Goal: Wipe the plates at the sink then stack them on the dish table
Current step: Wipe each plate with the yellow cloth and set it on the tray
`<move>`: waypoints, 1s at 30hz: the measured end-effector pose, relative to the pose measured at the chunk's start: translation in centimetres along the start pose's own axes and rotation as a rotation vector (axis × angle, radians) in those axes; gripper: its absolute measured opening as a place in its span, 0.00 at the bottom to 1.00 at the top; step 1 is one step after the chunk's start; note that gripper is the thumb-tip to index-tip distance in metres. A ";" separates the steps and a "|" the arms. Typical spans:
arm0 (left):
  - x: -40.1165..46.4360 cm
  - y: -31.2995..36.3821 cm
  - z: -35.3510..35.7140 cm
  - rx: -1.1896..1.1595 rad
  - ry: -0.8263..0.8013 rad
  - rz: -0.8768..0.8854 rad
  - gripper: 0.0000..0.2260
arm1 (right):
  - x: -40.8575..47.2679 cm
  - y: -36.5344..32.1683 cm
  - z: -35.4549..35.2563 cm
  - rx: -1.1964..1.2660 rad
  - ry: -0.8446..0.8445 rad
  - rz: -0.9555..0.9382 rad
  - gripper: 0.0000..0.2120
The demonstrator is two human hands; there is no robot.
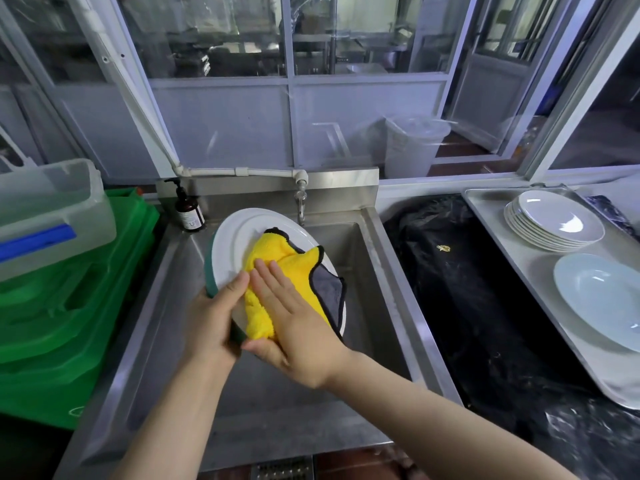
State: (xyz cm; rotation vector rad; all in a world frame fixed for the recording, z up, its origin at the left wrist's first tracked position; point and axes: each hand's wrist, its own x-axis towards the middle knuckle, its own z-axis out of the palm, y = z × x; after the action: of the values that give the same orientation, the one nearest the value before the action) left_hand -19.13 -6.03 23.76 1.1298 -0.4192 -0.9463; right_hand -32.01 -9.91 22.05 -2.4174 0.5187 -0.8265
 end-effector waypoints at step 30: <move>-0.5 1.4 -2.2 0.050 0.036 -0.047 0.07 | -4.2 9.8 -3.5 1.027 0.374 0.905 0.19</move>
State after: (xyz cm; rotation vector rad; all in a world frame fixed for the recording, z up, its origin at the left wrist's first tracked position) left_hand -17.28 -4.20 24.25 1.2048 -0.3903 -0.9601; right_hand -39.21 -16.74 16.76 -0.9342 0.9262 -0.8108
